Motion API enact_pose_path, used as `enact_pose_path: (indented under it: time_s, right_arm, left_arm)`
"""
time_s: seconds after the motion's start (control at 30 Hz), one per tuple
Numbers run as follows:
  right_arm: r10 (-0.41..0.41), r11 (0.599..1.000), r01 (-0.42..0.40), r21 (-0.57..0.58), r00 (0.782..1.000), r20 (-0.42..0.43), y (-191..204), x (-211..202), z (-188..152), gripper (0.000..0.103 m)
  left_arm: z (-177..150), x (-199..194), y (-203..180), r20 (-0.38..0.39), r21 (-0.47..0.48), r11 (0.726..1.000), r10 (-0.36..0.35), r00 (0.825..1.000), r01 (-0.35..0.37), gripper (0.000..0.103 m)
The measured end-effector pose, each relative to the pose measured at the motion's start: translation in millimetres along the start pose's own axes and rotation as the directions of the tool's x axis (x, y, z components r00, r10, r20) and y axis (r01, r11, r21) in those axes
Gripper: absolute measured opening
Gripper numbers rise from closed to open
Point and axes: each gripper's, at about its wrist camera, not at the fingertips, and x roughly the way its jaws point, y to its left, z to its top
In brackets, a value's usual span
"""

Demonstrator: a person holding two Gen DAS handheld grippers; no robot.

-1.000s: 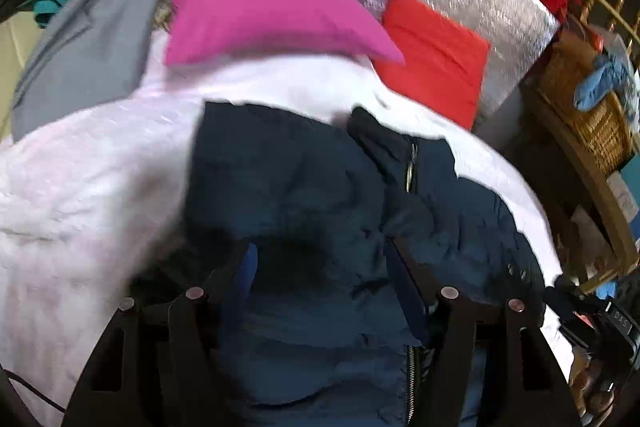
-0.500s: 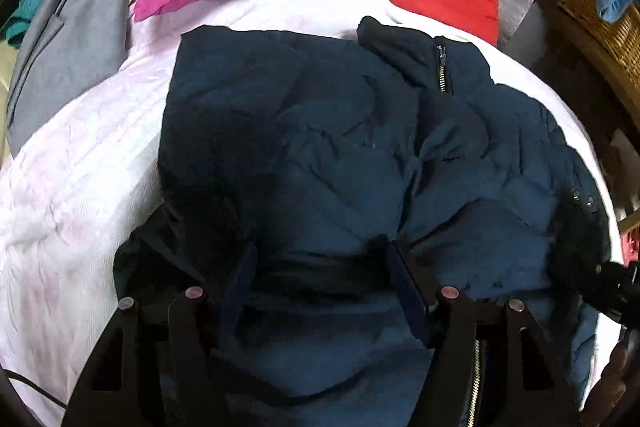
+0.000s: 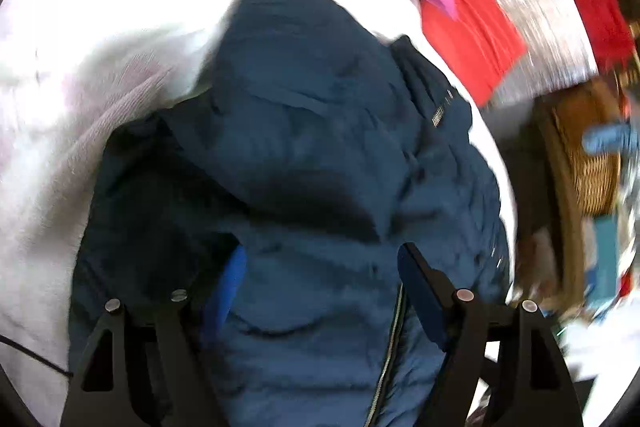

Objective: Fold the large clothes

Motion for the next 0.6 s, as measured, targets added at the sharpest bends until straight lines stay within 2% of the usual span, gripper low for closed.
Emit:
enact_pose_path:
  time_s: [0.27, 0.3, 0.33, 0.37, 0.4, 0.43, 0.5, 0.6]
  right_arm:
    - [0.159, 0.984, -0.166, 0.071, 0.983, 0.097, -5.6, 27.6, 12.3, 0.075]
    - [0.171, 0.981, -0.179, 0.073, 0.979, 0.108, -5.7, 27.9, 14.1, 0.074]
    - [0.177, 0.981, -0.185, 0.062, 0.977, 0.119, -4.3, 30.2, 14.7, 0.065]
    - [0.169, 0.983, -0.177, 0.051, 0.978, 0.124, -3.8, 30.9, 16.0, 0.056]
    - [0.157, 0.986, -0.163, 0.036, 0.980, 0.124, -3.0, 32.4, 16.7, 0.033]
    - [0.145, 0.989, -0.149, 0.025, 0.982, 0.125, -2.3, 33.9, 16.6, 0.027]
    - [0.156, 0.987, -0.160, 0.014, 0.977, 0.143, 0.6, 29.0, 15.4, 0.023]
    - [0.153, 0.986, -0.135, -0.100, 0.969, 0.194, 23.4, 10.5, 8.5, 0.021]
  left_arm:
    - [17.5, 15.4, 16.6, 0.073, -0.143, 0.978, -0.143, 0.987, 0.152, 0.079]
    - [17.9, 14.1, 19.6, 0.086, -0.155, 0.973, -0.157, 0.984, 0.169, 0.078]
    - [17.8, 11.8, 22.1, 0.099, -0.162, 0.970, -0.166, 0.981, 0.181, 0.077]
    - [19.5, 10.6, 22.0, 0.109, -0.160, 0.971, -0.164, 0.980, 0.180, 0.065]
    - [19.3, 10.6, 21.7, 0.114, -0.153, 0.973, -0.156, 0.981, 0.173, 0.049]
    - [18.9, 10.7, 22.0, 0.118, -0.148, 0.975, -0.147, 0.982, 0.164, 0.042]
    - [18.3, 9.4, 22.7, 0.124, -0.144, 0.974, -0.160, 0.979, 0.177, 0.030]
    - [18.5, 3.6, 19.8, 0.144, -0.122, 0.973, -0.179, 0.973, 0.197, 0.025]
